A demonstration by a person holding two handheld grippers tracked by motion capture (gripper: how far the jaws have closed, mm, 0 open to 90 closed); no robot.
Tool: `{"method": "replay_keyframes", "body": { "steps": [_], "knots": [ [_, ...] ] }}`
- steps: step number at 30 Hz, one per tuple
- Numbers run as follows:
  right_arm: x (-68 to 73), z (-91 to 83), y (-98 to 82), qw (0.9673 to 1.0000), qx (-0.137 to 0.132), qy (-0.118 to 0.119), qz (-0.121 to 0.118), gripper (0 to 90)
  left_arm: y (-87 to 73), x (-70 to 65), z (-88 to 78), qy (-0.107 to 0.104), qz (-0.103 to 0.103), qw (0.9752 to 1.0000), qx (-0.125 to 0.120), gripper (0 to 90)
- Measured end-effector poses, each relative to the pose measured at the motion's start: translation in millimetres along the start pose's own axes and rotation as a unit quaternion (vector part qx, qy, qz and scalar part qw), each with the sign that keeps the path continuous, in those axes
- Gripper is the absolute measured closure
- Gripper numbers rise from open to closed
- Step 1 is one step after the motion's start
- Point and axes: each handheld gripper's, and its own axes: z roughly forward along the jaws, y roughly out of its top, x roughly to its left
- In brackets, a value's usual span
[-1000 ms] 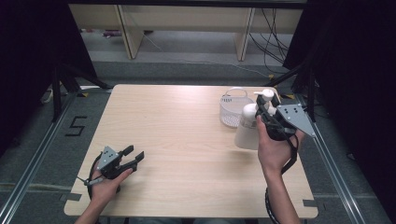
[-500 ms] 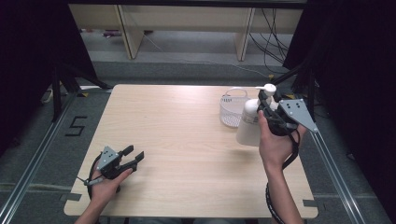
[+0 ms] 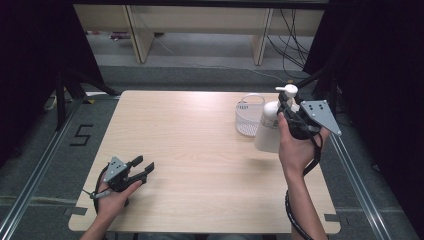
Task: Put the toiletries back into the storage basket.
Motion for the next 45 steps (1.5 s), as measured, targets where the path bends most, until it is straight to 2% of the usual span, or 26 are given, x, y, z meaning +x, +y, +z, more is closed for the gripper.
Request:
{"method": "replay_keyframes", "body": {
  "steps": [1,7,11,12,14,15,19,25,27,29,31,33,40,43,45],
  "knots": [
    [0.1,0.8,0.6,1.0,0.0,-0.001,0.005,60.1,0.2,0.0,-0.3,0.001,0.0,1.0,0.002,42.4],
    [-2.0,5.7,2.6,1.0,0.006,-0.002,0.002,60.1,0.0,0.0,0.0,0.0,0.0,1.0,0.0,42.4],
    [-3.1,10.0,4.7,1.0,-0.001,-0.003,-0.001,60.1,0.1,0.1,-0.3,0.001,0.0,1.0,0.002,42.4],
    [-2.3,10.0,5.3,1.0,0.006,-0.003,0.004,60.1,0.0,0.1,-0.1,0.0,0.0,1.0,0.0,42.4],
    [-2.6,13.1,6.4,1.0,-0.002,0.0,0.002,60.0,0.0,0.0,-0.1,0.0,0.0,1.0,0.0,42.4],
    [-2.1,13.0,7.0,1.0,0.006,-0.002,0.007,60.0,0.0,0.0,-0.2,0.001,0.0,1.0,0.001,42.4],
    [-4.0,16.7,7.9,1.0,-0.002,-0.004,-0.004,60.0,0.1,0.2,-0.4,0.001,0.0,1.0,0.002,42.3],
    [-4.2,21.2,8.3,1.0,0.006,-0.003,0.006,60.1,0.2,0.1,-0.2,0.001,0.0,1.0,0.003,42.4],
    [-5.1,22.7,9.3,1.0,0.009,-0.002,-0.001,60.1,0.2,0.1,-0.1,0.001,-0.001,1.0,0.003,42.4],
    [-4.7,25.0,10.0,1.0,0.003,-0.002,-0.001,60.0,0.2,0.1,-0.1,0.001,0.0,1.0,0.003,42.4],
    [-3.5,26.0,10.8,1.0,0.009,-0.001,0.004,60.1,0.2,0.1,-0.1,0.001,-0.001,1.0,0.003,42.4],
    [-3.8,28.8,11.9,1.0,0.001,0.0,-0.005,60.0,0.2,0.1,-0.1,0.001,-0.002,1.0,0.003,42.4],
    [-0.7,34.9,14.3,1.0,-0.002,0.001,-0.001,60.0,0.2,0.3,-0.2,0.001,-0.003,1.0,0.002,42.4],
    [-0.9,38.2,16.1,0.9999,-0.004,0.003,-0.009,60.1,0.2,0.4,-0.2,0.001,-0.003,1.0,0.002,42.4],
    [0.2,39.0,17.3,1.0,-0.003,0.002,-0.003,60.1,0.2,0.4,-0.2,0.001,-0.004,1.0,0.002,42.3]
  ]
}}
